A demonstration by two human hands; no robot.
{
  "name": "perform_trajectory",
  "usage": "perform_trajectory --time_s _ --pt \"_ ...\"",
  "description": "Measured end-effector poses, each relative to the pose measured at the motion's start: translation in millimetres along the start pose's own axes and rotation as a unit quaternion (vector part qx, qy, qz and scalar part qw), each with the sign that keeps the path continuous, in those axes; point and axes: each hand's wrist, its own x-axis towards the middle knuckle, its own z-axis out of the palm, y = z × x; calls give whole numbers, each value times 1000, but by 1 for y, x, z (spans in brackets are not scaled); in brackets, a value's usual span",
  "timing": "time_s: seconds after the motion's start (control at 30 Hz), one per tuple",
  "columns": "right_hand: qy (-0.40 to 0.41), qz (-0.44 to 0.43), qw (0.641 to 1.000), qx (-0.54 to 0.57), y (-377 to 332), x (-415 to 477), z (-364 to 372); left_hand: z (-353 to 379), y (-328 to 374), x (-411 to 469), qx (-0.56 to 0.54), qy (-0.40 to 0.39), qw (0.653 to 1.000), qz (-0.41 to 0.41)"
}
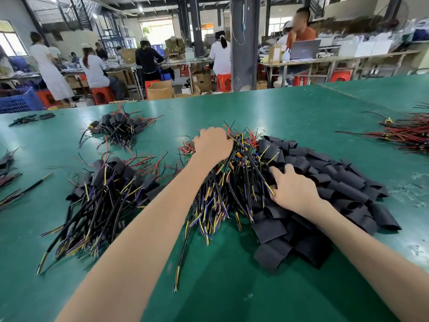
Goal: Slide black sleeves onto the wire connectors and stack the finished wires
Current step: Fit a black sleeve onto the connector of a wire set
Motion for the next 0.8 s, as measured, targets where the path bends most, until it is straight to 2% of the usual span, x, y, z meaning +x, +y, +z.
perform_trajectory --time_s 0.13,0.33,0.47,0.63,0.73,0.8 --pt "-8 -1 1000 -11 0 -1 1 -3 2 12 -46 -17 998 -29" --pt "-4 -8 1000 -16 1 -1 0 -10 -2 21 -47 -20 997 -55" --pt "16 -4 1000 -14 0 -1 2 -16 -6 26 -114 -10 987 -116" --pt "22 -6 999 -22 -1 -2 2 -36 -13 31 -166 15 976 -138" --pt "14 -18 1000 -15 -1 -1 -1 -54 -16 36 -188 -14 973 -130" --pt "20 -26 999 -18 -2 -1 -3 -67 -18 34 -236 -2 963 -129"
